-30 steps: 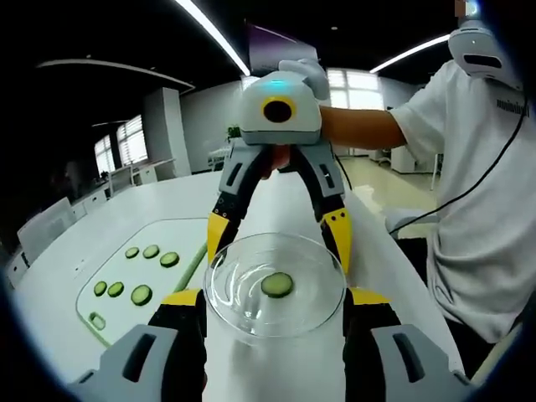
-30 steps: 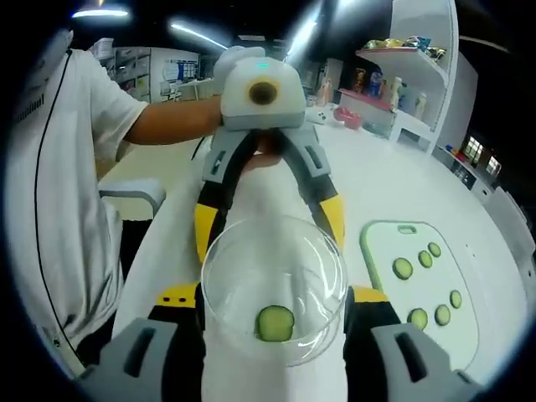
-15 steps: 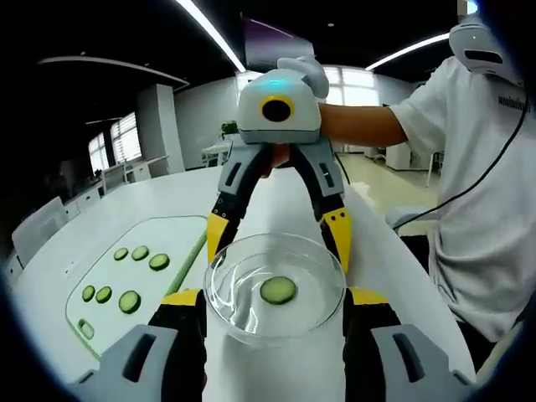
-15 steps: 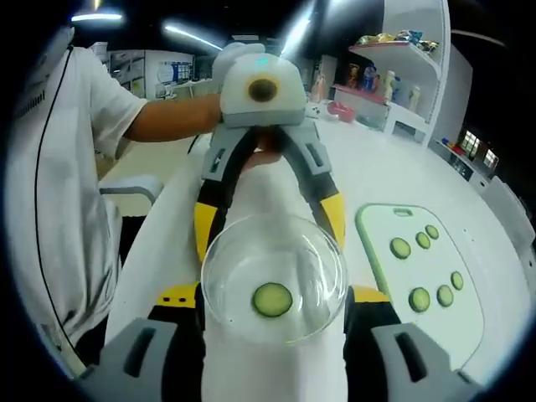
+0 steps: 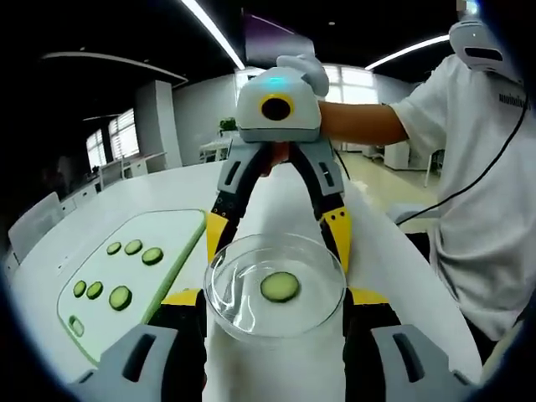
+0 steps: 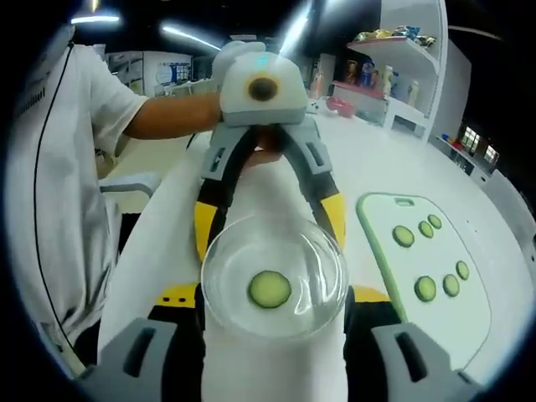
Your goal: Open the petri dish lid, add cucumber slices into the petri dish, and close the lid
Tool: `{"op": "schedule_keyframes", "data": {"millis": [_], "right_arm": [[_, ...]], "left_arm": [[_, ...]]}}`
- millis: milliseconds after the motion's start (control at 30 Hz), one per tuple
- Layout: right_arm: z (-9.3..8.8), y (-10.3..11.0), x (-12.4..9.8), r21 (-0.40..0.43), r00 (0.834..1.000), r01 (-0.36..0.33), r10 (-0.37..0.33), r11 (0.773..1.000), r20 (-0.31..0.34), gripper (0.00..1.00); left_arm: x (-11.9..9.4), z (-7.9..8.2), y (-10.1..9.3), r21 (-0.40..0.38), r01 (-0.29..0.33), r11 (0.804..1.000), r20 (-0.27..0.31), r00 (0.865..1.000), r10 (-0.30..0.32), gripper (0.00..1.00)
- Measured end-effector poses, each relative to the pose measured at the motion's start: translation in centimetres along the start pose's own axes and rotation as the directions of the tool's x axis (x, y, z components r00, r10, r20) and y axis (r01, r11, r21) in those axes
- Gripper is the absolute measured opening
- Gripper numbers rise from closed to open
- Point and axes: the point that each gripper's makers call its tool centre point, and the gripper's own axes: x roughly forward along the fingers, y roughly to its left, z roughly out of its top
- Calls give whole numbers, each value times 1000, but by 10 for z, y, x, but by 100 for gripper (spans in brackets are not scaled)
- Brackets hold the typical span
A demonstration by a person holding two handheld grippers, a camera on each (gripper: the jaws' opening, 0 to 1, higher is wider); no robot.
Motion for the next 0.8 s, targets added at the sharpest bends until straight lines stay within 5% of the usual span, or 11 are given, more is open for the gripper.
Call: {"op": "schedule_keyframes", "data": {"millis": [800], "right_arm": [[-5, 1, 7, 65, 999, -24, 22, 998, 45, 66]], "left_arm": [[1, -12, 1, -57, 31, 998, 22, 999, -29, 65]]}}
